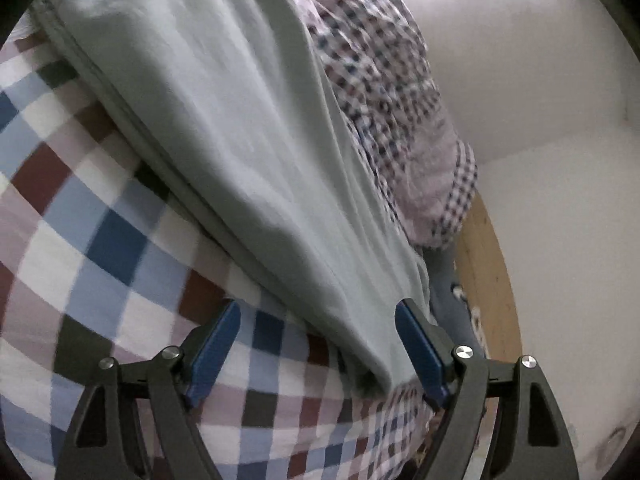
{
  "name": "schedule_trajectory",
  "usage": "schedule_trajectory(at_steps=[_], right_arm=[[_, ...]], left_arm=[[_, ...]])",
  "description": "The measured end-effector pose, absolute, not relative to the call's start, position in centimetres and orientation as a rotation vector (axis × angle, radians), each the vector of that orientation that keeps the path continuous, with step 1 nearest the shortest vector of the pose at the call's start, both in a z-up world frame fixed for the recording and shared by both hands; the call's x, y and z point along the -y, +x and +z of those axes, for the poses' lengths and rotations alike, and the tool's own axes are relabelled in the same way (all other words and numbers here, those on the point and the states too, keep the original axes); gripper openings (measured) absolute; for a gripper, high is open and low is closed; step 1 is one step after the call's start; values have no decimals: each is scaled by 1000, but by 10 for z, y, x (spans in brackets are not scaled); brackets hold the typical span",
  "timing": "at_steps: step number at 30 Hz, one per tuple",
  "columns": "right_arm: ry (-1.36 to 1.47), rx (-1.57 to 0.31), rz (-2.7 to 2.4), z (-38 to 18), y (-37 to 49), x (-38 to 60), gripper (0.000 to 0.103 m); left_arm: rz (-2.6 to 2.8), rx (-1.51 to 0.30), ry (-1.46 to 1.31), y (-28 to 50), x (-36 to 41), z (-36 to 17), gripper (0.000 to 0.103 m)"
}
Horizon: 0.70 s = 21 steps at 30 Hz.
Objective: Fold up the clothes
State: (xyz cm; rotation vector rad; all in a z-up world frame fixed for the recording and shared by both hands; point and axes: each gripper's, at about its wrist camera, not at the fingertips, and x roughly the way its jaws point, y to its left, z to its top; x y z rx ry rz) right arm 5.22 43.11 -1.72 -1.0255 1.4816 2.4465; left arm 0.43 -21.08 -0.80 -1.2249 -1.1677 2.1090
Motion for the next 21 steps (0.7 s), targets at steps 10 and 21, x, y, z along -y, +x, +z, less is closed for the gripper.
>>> schedule_trajectory(at_steps=[10,21], right_arm=[[-1066,-1537,2473,-18,61,-420,81],[-1107,-1614,2508,-23,82,-347,82]], left_arm=[[2116,1265,-1189,-25,203,-19,85],[2144,1281,-1161,-24,211,-21,85]])
